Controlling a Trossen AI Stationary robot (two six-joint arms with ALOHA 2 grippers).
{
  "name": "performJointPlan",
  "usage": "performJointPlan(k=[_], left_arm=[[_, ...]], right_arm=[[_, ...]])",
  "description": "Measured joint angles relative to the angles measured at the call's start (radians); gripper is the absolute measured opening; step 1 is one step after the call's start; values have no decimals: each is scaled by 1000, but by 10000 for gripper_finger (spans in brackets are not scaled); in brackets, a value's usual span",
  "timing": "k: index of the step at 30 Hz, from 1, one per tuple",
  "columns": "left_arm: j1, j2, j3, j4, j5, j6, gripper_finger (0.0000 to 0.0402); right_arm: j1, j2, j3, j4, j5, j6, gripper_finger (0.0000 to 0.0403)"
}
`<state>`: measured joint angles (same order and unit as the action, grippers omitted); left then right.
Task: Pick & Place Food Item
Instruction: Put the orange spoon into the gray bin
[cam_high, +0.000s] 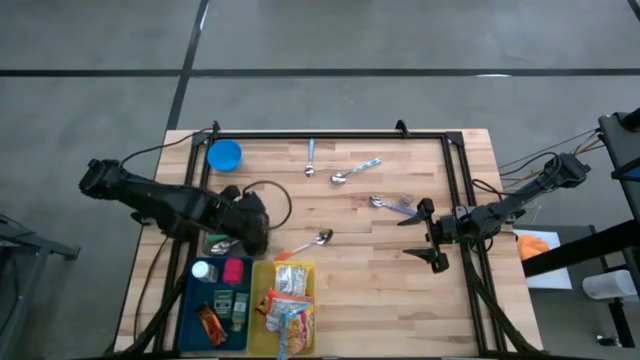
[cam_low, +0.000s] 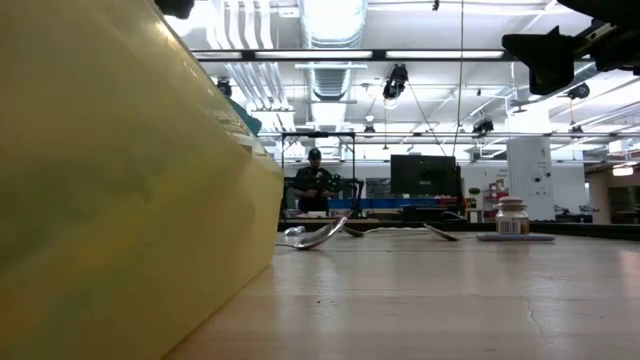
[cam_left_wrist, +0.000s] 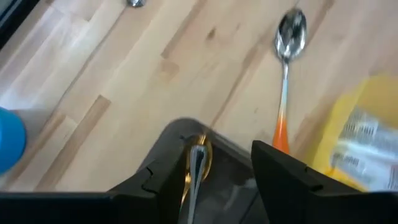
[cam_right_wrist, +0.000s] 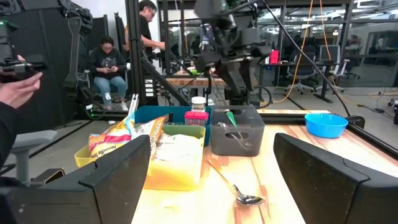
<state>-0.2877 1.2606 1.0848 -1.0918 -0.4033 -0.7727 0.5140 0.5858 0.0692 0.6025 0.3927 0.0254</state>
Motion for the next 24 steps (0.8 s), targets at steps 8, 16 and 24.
performJointPlan(k=[8,16,24], left_arm=[[113,89,3,211,64,203,182],[170,352,149,247,149,275,182],[170,571,350,207,166,352,182]], right_arm=[[0,0,0,0,0,0,338],[0,0,0,-3,0,0,338],[0,0,0,-8,0,0,338]])
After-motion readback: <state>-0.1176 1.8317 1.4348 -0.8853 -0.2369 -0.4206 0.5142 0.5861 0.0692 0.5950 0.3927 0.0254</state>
